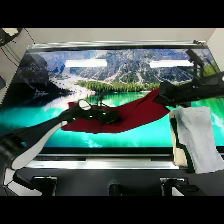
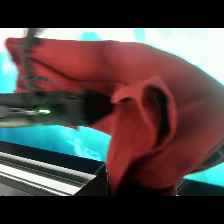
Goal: Fold the shirts.
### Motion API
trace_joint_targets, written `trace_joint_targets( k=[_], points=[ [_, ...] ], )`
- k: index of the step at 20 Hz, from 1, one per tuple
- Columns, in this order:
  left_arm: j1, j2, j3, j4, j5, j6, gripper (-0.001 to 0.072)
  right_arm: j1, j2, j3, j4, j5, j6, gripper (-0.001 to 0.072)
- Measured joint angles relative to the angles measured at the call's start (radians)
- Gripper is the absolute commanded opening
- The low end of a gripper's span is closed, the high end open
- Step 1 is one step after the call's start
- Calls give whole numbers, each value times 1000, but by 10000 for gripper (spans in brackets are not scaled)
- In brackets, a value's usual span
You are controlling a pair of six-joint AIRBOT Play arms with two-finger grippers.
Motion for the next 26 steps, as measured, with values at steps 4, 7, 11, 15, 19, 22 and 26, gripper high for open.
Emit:
trace_joint_targets(
  k=[4,7,11,15,19,22,26],
  points=[
    [-101,-60,9,-214,80,49,23,4,65,1,6,32,52,47],
    [-100,-56,15,-283,107,108,21,3,58,1,13,31,66,46],
    [50,88,18,-20,84,29,22,48,-32,1,89,-67,56,47],
    [282,350,19,337,-18,-46,23,216,-193,0,200,-241,19,47],
    [518,615,19,545,-113,-77,23,381,-391,0,350,-447,-29,48],
    [644,763,19,608,-165,-88,24,463,-527,0,458,-570,-64,75],
    [712,864,19,636,-205,-92,24,526,-656,0,567,-674,-69,612]
  ],
)
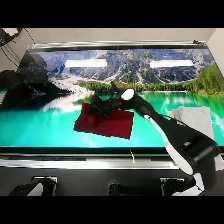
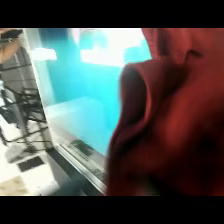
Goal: Fold the shirts.
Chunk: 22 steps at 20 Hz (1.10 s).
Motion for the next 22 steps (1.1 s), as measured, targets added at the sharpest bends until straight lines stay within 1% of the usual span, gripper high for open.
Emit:
trace_joint_targets(
  k=[3,5,7,10,12,14,16,17,18,19,20,22],
  points=[
    [14,21,-13,7,-10,-3,25,-10,-25,0,38,0,-35,613],
    [20,27,-30,10,-12,-4,24,-62,-4,1,-16,59,-49,613],
    [23,30,-52,13,-11,-4,25,-148,42,1,-157,173,-26,612],
    [24,32,-85,13,-8,-4,25,-290,110,-23,-489,385,48,611],
    [26,32,-99,13,-4,-4,25,-353,137,-92,-613,468,80,611],
    [26,32,-106,13,-1,-3,26,-379,148,-189,-602,456,78,610],
    [26,33,-110,13,0,-3,26,-377,148,-274,-527,377,52,598],
    [26,33,-111,13,1,-3,26,-368,141,-302,-495,336,42,563],
    [26,33,-112,13,0,-3,26,-356,131,-324,-462,299,32,467],
    [26,33,-113,13,1,-3,26,-344,119,-340,-423,265,25,138],
    [26,33,-114,13,1,-3,26,-332,107,-350,-393,230,16,43],
    [26,33,-114,11,1,-3,26,-326,102,-358,-334,184,-19,44]
  ],
)
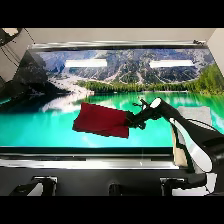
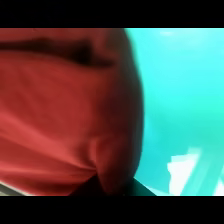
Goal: Fold the shirts.
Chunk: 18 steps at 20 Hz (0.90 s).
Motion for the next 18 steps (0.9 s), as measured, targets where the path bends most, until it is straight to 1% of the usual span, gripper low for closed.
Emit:
trace_joint_targets(
  k=[3,6,7,11,15,18],
  points=[
    [0,0,0,-4,1,0,26,-47,55,45,43,-1,-72,45],
    [0,0,-1,-5,5,1,26,-163,156,145,32,81,-95,46],
    [0,-1,-1,-5,6,2,26,-219,193,186,14,128,-95,46],
    [0,-1,-1,-5,9,10,26,-472,311,329,-59,279,-36,46],
    [0,-1,-1,-5,10,43,26,-711,396,433,-87,414,29,46],
    [0,-1,-1,-5,9,74,26,-844,426,486,-95,533,67,46]
  ],
)
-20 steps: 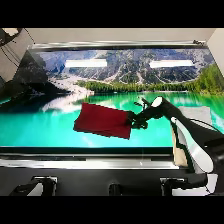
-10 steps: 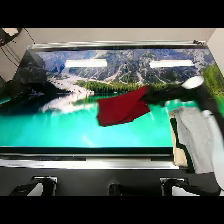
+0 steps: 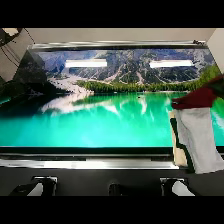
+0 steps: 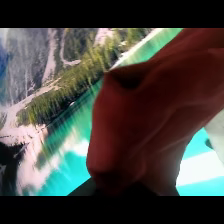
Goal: Fold the shirts.
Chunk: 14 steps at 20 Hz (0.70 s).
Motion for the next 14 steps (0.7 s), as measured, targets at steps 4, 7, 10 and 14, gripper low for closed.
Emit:
trace_joint_targets(
  k=[4,7,10,14],
  points=[
    [0,0,0,0,0,35,26,-149,43,29,-1,111,49,46],
    [0,0,0,0,-1,56,26,-258,83,35,-12,136,91,47],
    [0,0,0,0,3,86,26,-354,97,37,-83,195,114,47],
    [0,0,0,0,9,111,26,-400,112,-6,-309,257,104,47]
  ],
)
